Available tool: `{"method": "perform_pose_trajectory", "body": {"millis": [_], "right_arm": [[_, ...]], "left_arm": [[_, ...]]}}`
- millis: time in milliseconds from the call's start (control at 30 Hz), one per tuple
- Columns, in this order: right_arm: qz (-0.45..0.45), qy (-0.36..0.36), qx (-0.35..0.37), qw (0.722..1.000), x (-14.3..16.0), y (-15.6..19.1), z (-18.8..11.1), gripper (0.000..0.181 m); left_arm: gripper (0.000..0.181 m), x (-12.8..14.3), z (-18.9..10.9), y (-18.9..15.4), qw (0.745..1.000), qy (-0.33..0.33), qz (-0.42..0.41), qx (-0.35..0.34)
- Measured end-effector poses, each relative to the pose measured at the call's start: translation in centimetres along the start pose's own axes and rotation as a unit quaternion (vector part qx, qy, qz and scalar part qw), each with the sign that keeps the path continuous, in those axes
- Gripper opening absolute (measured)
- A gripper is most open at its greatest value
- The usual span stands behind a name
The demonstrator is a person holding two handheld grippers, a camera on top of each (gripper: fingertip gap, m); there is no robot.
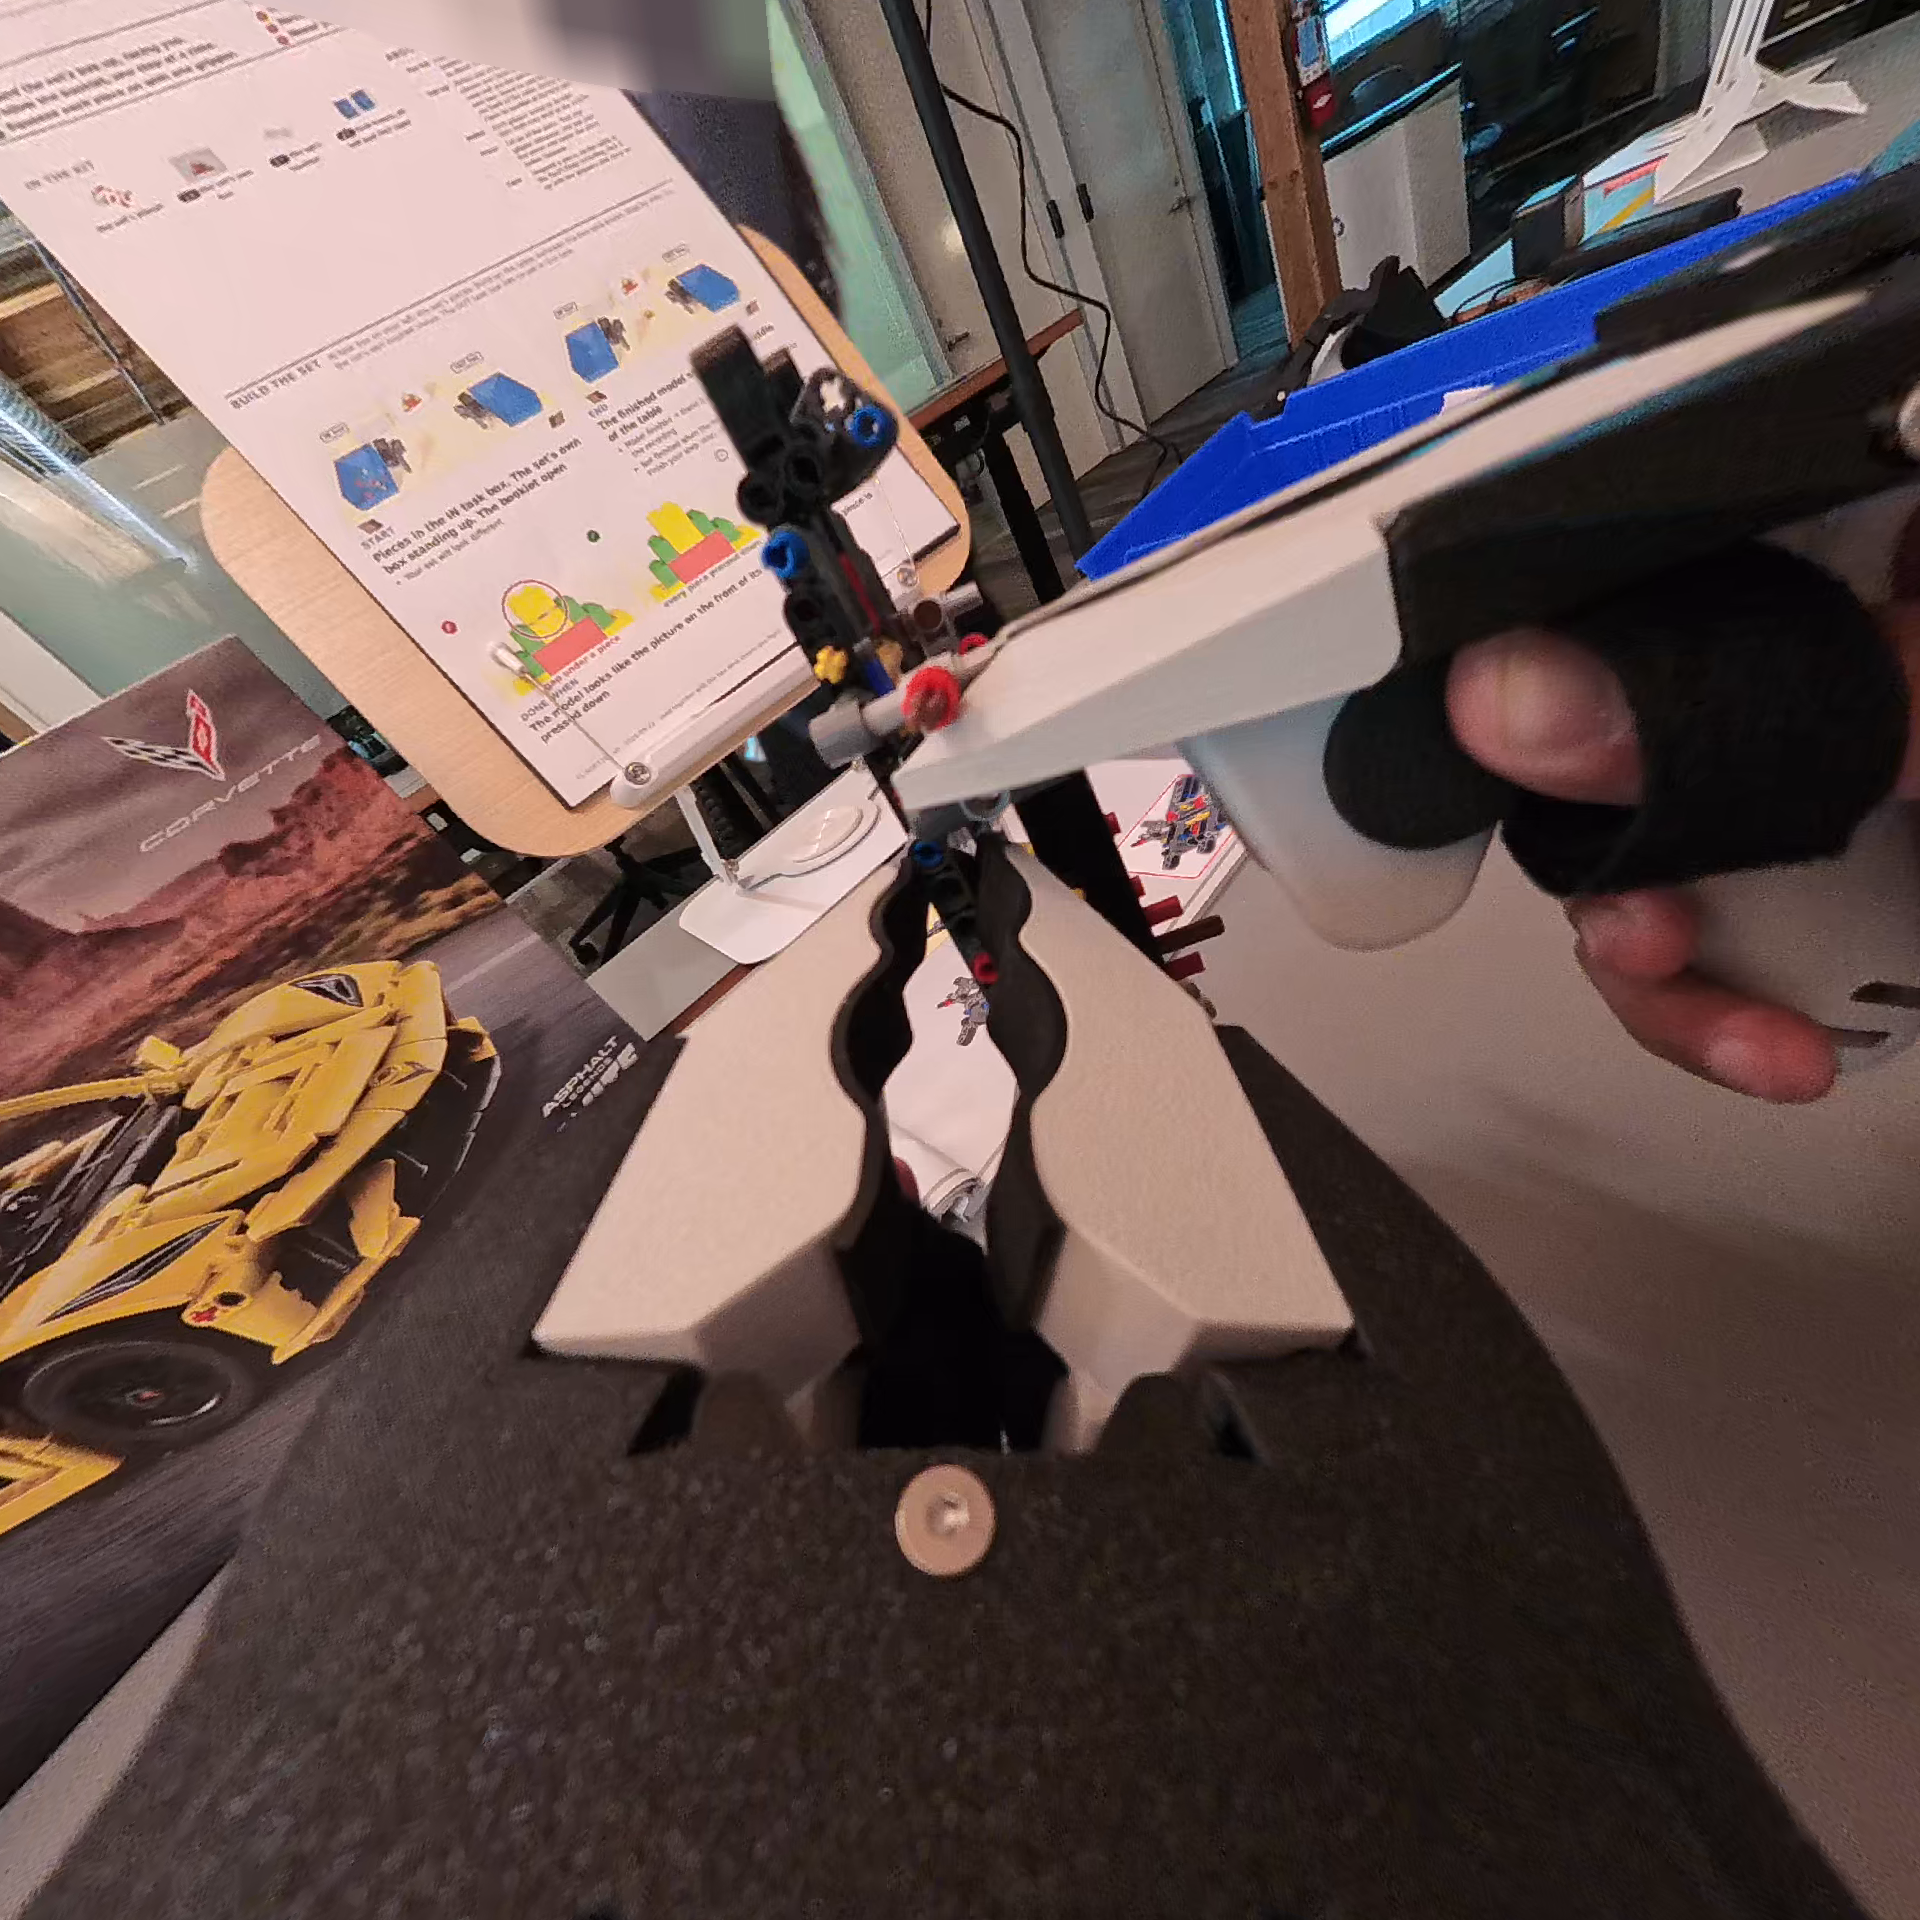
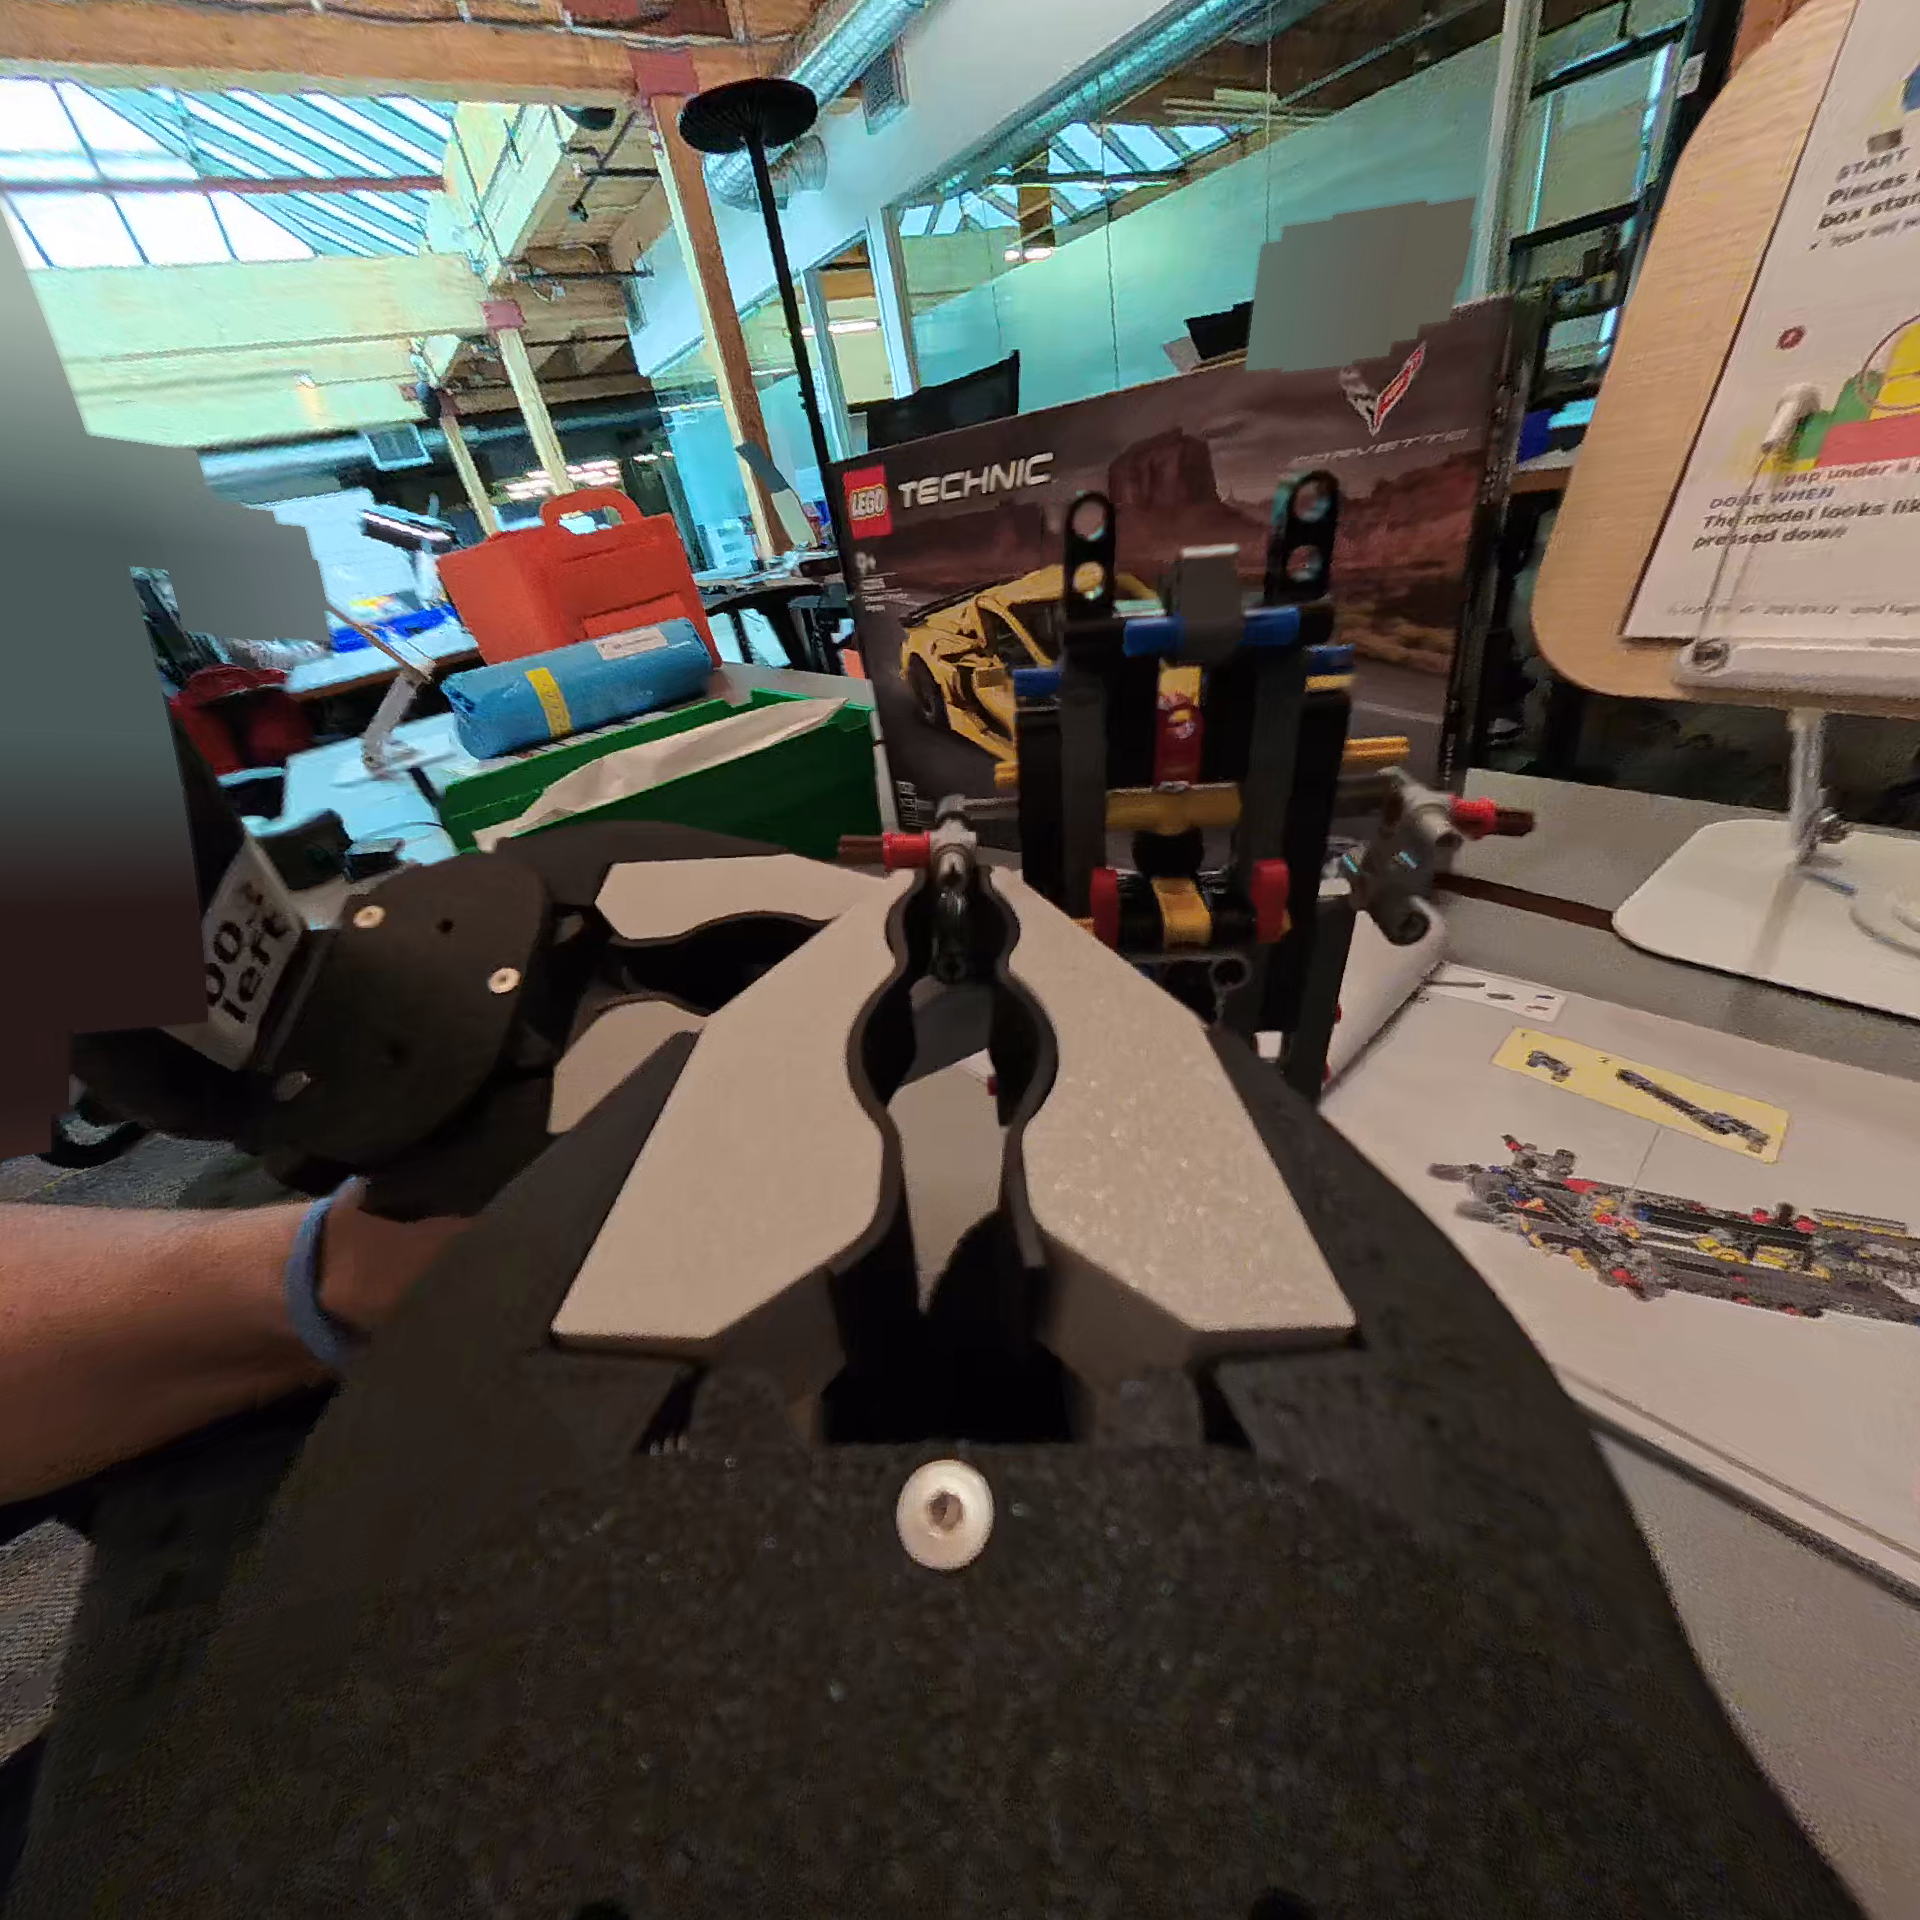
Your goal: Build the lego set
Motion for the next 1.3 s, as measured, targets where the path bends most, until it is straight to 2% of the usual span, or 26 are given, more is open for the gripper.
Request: {"method": "perform_pose_trajectory", "body": {"millis": [200,267,333,467,667,800,900,1000,1067,1300], "right_arm": [[-0.149,0.043,0.046,0.987,-0.09,-0.02,0.07,0.005],[-0.168,0.056,0.055,0.983,-0.23,-0.06,-0.04,0.005],[-0.143,0.068,0.050,0.986,-0.31,0.04,-0.10,0.005],[-0.021,0.052,0.008,0.998,-0.51,0.26,-0.22,0.005],[-0.001,0.034,-0.005,0.999,0.00,0.23,-0.20,0.005],[-0.005,0.035,-0.014,0.999,0.01,0.59,-0.09,0.005],[-0.014,0.037,-0.011,0.999,0.03,0.73,-0.02,0.005],[-0.012,0.037,-0.010,0.999,-0.03,0.59,-0.06,0.005],[-0.011,0.038,-0.009,0.999,-0.07,0.49,-0.08,0.005],[-0.010,0.040,-0.013,0.999,-0.09,0.46,-0.14,0.005]], "left_arm": [[0.009,-0.03,-0.12,-0.14,1.000,0.000,0.013,-0.002],[0.009,-0.12,-0.10,-0.16,1.000,-0.002,0.016,-0.003],[0.009,-0.17,-0.16,-0.13,1.000,-0.004,0.022,-0.007],[0.009,-0.36,-0.29,0.12,1.000,-0.014,0.012,-0.012],[0.010,0.15,-0.32,0.17,1.000,-0.012,-0.011,-0.013],[0.026,-0.15,-0.43,-0.25,1.000,-0.019,-0.017,0.002],[0.030,-0.47,-0.53,-0.34,0.999,-0.030,-0.023,0.013],[0.034,-0.54,-0.32,-0.30,0.998,-0.034,-0.021,0.038],[0.043,-0.53,-0.22,-0.13,0.997,-0.033,-0.020,0.062],[0.042,-0.53,-0.76,0.23,0.973,-0.031,-0.044,0.226]]}}
Point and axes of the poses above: each gripper's, where its closed fingertips meet, z out along the fingers, x out of its underside, y = z × x across the jaws, the point moved 2 cm from there along -z, back along the fingers, and after that the axes turned 5 degrees about -y, right-handed, at the moved point
